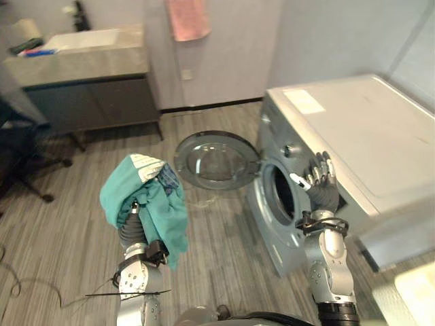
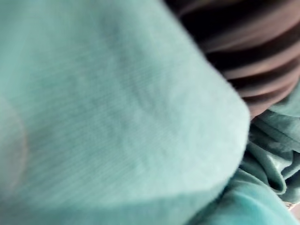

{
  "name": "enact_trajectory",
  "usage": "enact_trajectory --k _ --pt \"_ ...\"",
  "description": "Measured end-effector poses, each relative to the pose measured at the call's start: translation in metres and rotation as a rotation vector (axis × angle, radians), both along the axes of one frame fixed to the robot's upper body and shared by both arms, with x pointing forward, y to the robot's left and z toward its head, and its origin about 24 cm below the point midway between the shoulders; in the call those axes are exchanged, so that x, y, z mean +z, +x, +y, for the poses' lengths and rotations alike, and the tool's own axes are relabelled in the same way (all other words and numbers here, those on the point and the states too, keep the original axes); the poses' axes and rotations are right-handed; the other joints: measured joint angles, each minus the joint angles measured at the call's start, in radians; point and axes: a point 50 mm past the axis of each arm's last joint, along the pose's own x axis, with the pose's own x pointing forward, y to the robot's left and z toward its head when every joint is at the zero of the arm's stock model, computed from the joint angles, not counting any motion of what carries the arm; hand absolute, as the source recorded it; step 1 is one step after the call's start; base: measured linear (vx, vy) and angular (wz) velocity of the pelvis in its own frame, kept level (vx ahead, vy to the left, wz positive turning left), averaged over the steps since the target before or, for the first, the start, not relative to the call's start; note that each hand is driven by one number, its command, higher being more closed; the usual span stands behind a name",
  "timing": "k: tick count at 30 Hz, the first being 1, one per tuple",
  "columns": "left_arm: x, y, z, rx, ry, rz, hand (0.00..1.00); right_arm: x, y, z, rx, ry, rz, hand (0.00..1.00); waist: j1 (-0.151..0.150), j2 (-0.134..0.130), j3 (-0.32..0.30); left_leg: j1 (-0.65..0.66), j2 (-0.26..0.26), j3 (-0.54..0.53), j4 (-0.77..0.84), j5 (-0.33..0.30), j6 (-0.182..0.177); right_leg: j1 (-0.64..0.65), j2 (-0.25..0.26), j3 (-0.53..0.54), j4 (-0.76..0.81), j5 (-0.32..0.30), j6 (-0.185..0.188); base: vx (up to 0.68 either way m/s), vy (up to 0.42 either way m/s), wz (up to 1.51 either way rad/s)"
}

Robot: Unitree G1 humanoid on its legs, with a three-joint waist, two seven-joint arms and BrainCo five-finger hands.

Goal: Pick up the laundry basket with both hands and put the clothes into the washing machine.

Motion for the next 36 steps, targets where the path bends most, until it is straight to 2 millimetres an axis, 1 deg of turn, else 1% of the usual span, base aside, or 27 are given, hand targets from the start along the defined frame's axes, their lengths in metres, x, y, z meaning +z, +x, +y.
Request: enact_trajectory --k 2,3,5,7,8,9,10,11,12,13,14,15,16,18,20,21,22,23,24,25,26,27,29,31,33,34,36 --pt "0.000 0.003 -0.014 -0.074 -0.005 -0.004 1.00 -0.007 -0.015 -0.004 -0.006 0.002 0.028 0.00 -0.013 -0.007 0.005 0.048 -0.048 -0.104 -0.067 0.044 0.013 -0.072 0.090 0.048 -0.059 -0.023 0.031 0.26 0.028 1.64" --pt "0.000 0.004 -0.021 -0.111 -0.011 -0.007 1.00 -0.009 -0.023 -0.007 -0.013 0.001 0.035 0.00 -0.022 -0.011 0.008 0.079 -0.076 -0.163 -0.095 0.058 0.018 -0.106 0.110 0.041 -0.106 -0.022 0.032 0.27 0.006 1.60" --pt "0.000 0.005 -0.028 -0.152 -0.016 -0.015 1.00 -0.008 -0.033 -0.009 -0.023 -0.001 0.035 0.00 -0.032 -0.021 0.015 0.132 -0.116 -0.235 -0.126 0.057 0.021 -0.144 0.101 -0.020 -0.161 -0.017 0.031 0.29 -0.005 1.21" --pt "0.001 0.005 -0.034 -0.186 -0.015 -0.020 1.00 -0.007 -0.040 -0.009 -0.029 0.007 0.028 0.00 -0.047 -0.030 0.016 0.170 -0.142 -0.297 -0.146 0.037 0.042 -0.154 0.089 -0.096 -0.228 0.012 -0.006 0.30 -0.018 0.99" --pt "0.000 0.005 -0.038 -0.211 -0.018 -0.019 1.00 -0.005 -0.043 -0.009 -0.031 0.023 0.023 0.00 -0.050 -0.035 0.016 0.192 -0.148 -0.314 -0.137 0.000 0.045 -0.149 0.092 -0.121 -0.254 0.043 -0.054 0.36 -0.035 0.95" --pt "-0.003 0.005 -0.045 -0.249 -0.027 -0.007 1.00 -0.006 -0.047 -0.009 -0.029 0.035 0.024 0.00 -0.056 -0.024 0.013 0.202 -0.130 -0.309 -0.097 -0.065 0.036 -0.116 0.100 -0.144 -0.263 0.062 -0.077 0.49 -0.050 0.82" --pt "-0.007 0.004 -0.050 -0.271 -0.034 0.007 1.00 -0.007 -0.048 -0.009 -0.029 0.034 0.030 0.00 -0.064 -0.004 0.005 0.202 -0.106 -0.290 -0.066 -0.093 0.010 -0.096 0.113 -0.174 -0.276 0.062 -0.076 0.47 -0.039 0.59" --pt "-0.012 0.002 -0.054 -0.293 -0.036 0.034 1.00 -0.008 -0.048 -0.005 -0.010 0.034 0.037 0.00 -0.062 0.016 -0.006 0.203 -0.074 -0.255 0.005 -0.126 -0.042 -0.053 0.131 -0.201 -0.308 0.061 -0.077 0.65 0.033 0.46" --pt "-0.017 0.003 -0.057 -0.321 -0.030 0.058 1.00 -0.005 -0.046 0.004 0.041 0.034 0.022 0.00 -0.089 0.024 0.000 0.108 -0.040 -0.165 0.266 -0.128 -0.076 0.013 0.143 -0.224 -0.348 0.063 -0.080 0.58 0.053 0.37" --pt "-0.020 0.002 -0.058 -0.330 -0.032 0.079 1.00 -0.001 -0.045 0.010 0.074 0.034 0.006 0.00 -0.098 0.026 0.002 0.037 -0.009 -0.091 0.459 -0.076 -0.147 0.054 0.158 -0.232 -0.366 0.062 -0.080 0.58 0.057 0.12" --pt "-0.022 -0.001 -0.058 -0.336 -0.032 0.087 1.00 0.005 -0.045 0.018 0.115 0.033 -0.022 0.00 -0.087 0.030 0.006 -0.023 0.046 -0.023 0.644 0.046 -0.185 0.100 0.166 -0.219 -0.379 0.058 -0.085 0.45 0.036 -0.71" --pt "-0.024 -0.004 -0.056 -0.340 -0.026 0.096 1.00 0.015 -0.046 0.024 0.144 0.037 -0.064 0.00 -0.051 0.032 0.009 -0.099 0.133 0.063 0.850 0.210 -0.171 0.165 0.186 -0.160 -0.428 0.045 -0.081 0.54 0.091 -1.29" --pt "-0.025 -0.005 -0.057 -0.351 -0.029 0.097 1.00 0.019 -0.046 0.023 0.140 0.037 -0.092 0.00 -0.034 0.054 0.004 -0.182 0.232 0.087 1.036 0.156 -0.102 0.221 0.211 -0.118 -0.482 0.041 -0.067 0.52 0.120 -1.28" --pt "-0.026 -0.007 -0.055 -0.356 -0.017 0.103 1.00 0.020 -0.045 0.022 0.120 0.049 -0.099 0.00 -0.020 0.047 0.005 -0.272 0.342 0.085 1.122 0.102 -0.054 0.274 0.192 -0.052 -0.530 0.048 -0.055 0.60 0.236 -1.05" --pt "-0.030 -0.007 -0.056 -0.364 -0.015 0.120 1.00 0.018 -0.043 0.019 0.102 0.052 -0.088 0.00 -0.020 0.030 0.011 -0.336 0.384 0.071 1.016 0.036 -0.059 0.293 0.135 0.022 -0.560 0.060 -0.035 0.51 0.320 -0.93" --pt "-0.033 -0.007 -0.057 -0.375 -0.018 0.136 1.00 0.016 -0.040 0.020 0.105 0.055 -0.084 0.00 -0.021 0.023 0.025 -0.336 0.377 0.043 0.809 0.007 -0.090 0.300 0.085 0.060 -0.563 0.067 -0.023 0.40 0.417 -0.98" --pt "-0.033 -0.007 -0.060 -0.387 -0.024 0.138 1.00 0.016 -0.037 0.022 0.114 0.055 -0.085 0.00 -0.022 0.038 0.030 -0.255 0.327 -0.052 0.412 0.023 -0.143 0.288 0.046 0.098 -0.542 0.061 0.035 0.37 0.470 -1.22" --pt "-0.034 -0.009 -0.061 -0.388 -0.028 0.141 1.00 0.018 -0.036 0.023 0.126 0.047 -0.092 0.00 -0.012 0.063 0.026 -0.178 0.308 -0.149 0.152 0.089 -0.181 0.269 0.043 0.131 -0.526 0.048 0.076 0.36 0.586 -1.45" --pt "-0.040 -0.010 -0.051 -0.384 0.013 0.176 1.00 0.010 -0.029 0.030 0.154 0.057 -0.063 0.00 -0.015 0.037 0.038 -0.129 0.284 -0.183 0.074 0.160 -0.296 0.267 0.005 0.196 -0.523 0.020 0.139 0.25 0.440 -1.24" --pt "-0.043 -0.008 -0.048 -0.372 0.020 0.194 1.00 0.008 -0.028 0.032 0.168 0.060 -0.042 0.00 -0.011 0.039 0.038 -0.132 0.292 -0.209 0.090 0.154 -0.318 0.242 0.026 0.229 -0.523 0.021 0.158 0.27 0.396 -1.28" --pt "-0.041 -0.006 -0.045 -0.349 0.036 0.188 1.00 0.005 -0.031 0.034 0.163 0.068 -0.026 0.00 -0.007 0.043 0.040 -0.166 0.260 -0.368 0.159 0.123 -0.336 0.190 0.085 0.293 -0.525 0.049 0.155 0.21 0.160 -1.13" --pt "-0.041 -0.006 -0.048 -0.350 0.024 0.188 1.00 0.008 -0.032 0.033 0.153 0.049 -0.036 0.00 -0.011 0.023 0.033 -0.152 0.257 -0.345 0.186 0.064 -0.331 0.156 0.094 0.267 -0.512 0.058 0.150 0.21 0.159 -1.21" --pt "-0.041 -0.009 -0.053 -0.375 0.020 0.189 1.00 0.013 -0.038 0.030 0.130 0.031 -0.054 0.00 -0.028 0.028 0.032 -0.136 0.273 -0.248 0.232 -0.016 -0.294 0.125 0.090 0.356 -0.505 0.069 0.157 0.15 0.289 -1.49" --pt "-0.040 -0.008 -0.055 -0.391 0.025 0.179 1.00 0.016 -0.044 0.024 0.092 0.000 -0.065 0.00 -0.029 0.018 0.031 -0.103 0.285 -0.123 0.230 -0.056 -0.266 0.064 0.083 0.473 -0.500 0.098 0.179 0.04 0.319 -1.86" --pt "-0.038 -0.005 -0.054 -0.389 0.031 0.165 1.00 0.019 -0.050 0.013 0.025 -0.039 -0.070 0.00 -0.039 0.014 0.033 -0.072 0.302 0.040 0.217 -0.097 -0.239 -0.041 0.088 0.516 -0.490 0.170 0.171 -0.05 0.221 -2.10" --pt "-0.037 -0.004 -0.052 -0.386 0.036 0.164 1.00 0.018 -0.050 0.010 0.007 -0.053 -0.064 0.00 -0.039 0.010 0.037 -0.059 0.307 0.089 0.209 -0.099 -0.236 -0.070 0.090 0.503 -0.490 0.198 0.157 -0.08 0.240 -2.25" --pt "-0.040 -0.001 -0.042 -0.357 0.051 0.175 1.00 0.013 -0.051 -0.006 -0.080 -0.120 -0.034 0.00 -0.048 0.026 0.054 -0.001 0.347 0.272 0.164 -0.112 -0.214 -0.112 0.082 0.296 -0.583 0.313 0.028 -0.10 0.144 -2.35"
